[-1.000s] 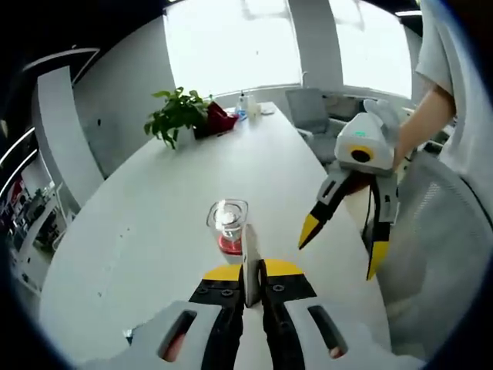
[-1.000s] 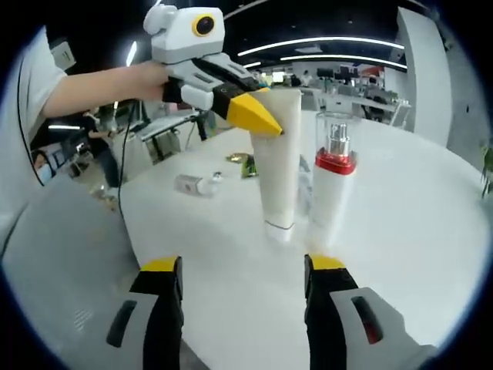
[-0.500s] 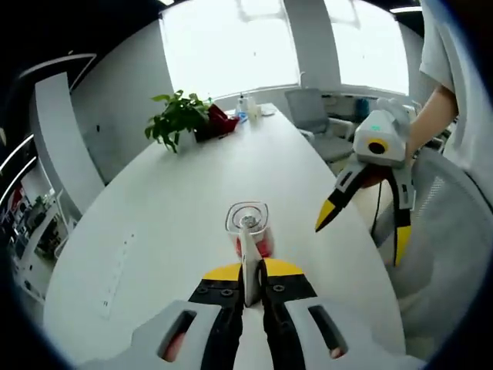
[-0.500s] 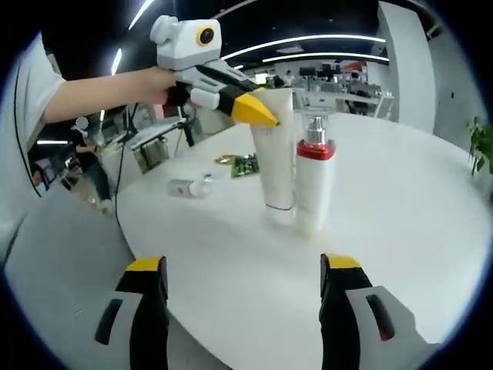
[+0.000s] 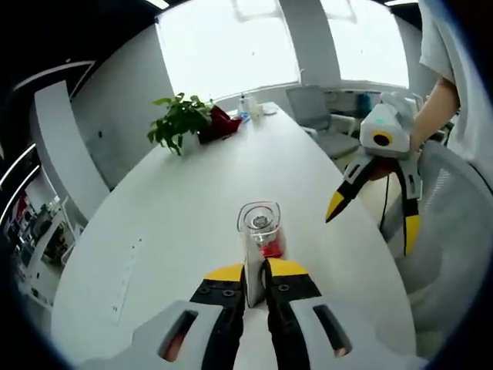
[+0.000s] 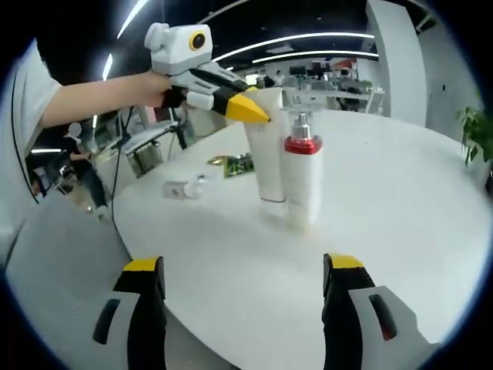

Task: Arrange the skincare products in the storage area until every visible bottle or jar stands upright without overlapping.

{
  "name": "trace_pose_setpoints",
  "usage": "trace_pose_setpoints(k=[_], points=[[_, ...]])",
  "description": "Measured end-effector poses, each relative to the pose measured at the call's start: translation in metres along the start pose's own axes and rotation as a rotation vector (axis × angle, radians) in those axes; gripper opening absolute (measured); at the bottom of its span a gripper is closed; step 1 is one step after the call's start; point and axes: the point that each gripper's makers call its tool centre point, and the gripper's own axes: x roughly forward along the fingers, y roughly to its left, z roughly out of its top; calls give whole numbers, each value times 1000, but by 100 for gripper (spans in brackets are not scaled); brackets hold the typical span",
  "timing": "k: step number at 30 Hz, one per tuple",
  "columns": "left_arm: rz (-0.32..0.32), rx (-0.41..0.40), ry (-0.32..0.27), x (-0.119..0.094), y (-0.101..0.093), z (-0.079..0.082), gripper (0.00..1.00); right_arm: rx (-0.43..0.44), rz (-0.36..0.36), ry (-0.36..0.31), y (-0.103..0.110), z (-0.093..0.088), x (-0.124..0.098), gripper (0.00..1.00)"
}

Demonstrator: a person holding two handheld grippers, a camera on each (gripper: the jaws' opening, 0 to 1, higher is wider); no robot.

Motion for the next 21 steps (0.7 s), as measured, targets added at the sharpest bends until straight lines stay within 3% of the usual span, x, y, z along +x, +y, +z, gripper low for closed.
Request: trace_pose_setpoints(k=[8,14,17,21], points=[[-5,-15,-1,0,0,-2,22,2,2,3,0,0,0,84],[30,-56,11,-6,3,-7,33,-6,0,-2,1,7,-1,85],[45,-92,22,-13,0,-11,43,-8,0,-9,2,12,-1,86],[53,-139,37,-26,-12,-20,47,-20,7,-12,7,19,-1,86]])
